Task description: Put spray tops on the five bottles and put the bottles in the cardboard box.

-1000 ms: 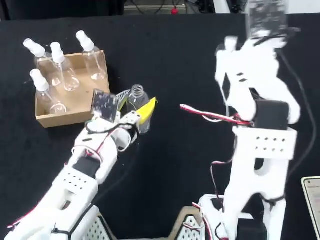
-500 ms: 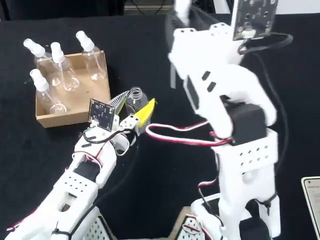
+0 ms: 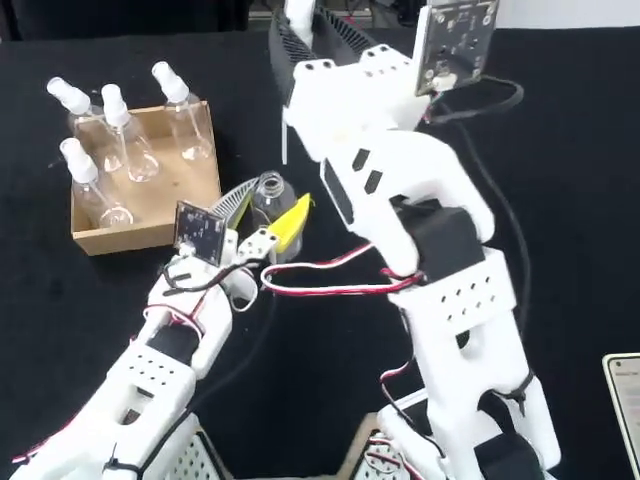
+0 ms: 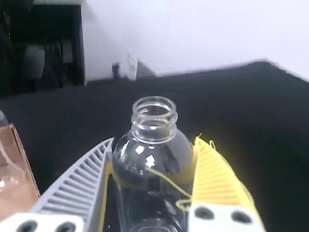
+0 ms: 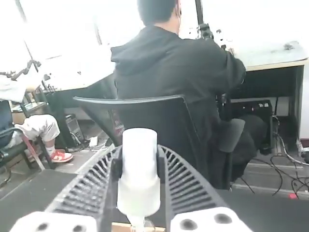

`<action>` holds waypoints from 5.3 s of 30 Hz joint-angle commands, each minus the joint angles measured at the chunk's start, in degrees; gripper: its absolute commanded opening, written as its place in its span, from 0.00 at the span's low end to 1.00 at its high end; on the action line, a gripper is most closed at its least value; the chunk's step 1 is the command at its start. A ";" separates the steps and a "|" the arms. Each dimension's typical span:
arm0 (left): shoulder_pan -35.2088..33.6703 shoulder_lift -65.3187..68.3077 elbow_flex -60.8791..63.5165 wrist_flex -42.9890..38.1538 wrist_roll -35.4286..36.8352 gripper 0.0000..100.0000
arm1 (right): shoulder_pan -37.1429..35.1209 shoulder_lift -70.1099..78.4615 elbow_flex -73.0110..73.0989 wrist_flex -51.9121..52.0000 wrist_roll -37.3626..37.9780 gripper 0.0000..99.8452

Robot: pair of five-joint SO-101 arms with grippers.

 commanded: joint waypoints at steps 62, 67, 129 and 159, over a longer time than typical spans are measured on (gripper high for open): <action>-0.04 -0.44 4.62 -9.14 0.35 0.10 | -7.21 -28.62 44.97 -10.46 15.12 0.01; -0.04 -0.44 4.70 -9.14 0.35 0.11 | -5.10 -28.53 46.64 -10.46 15.12 0.01; -3.21 -0.44 4.79 -9.14 0.35 0.11 | 3.96 -41.27 53.76 -2.64 21.54 0.03; -23.25 7.30 -23.43 3.25 0.70 0.10 | 5.36 -40.22 81.36 -17.76 21.54 0.03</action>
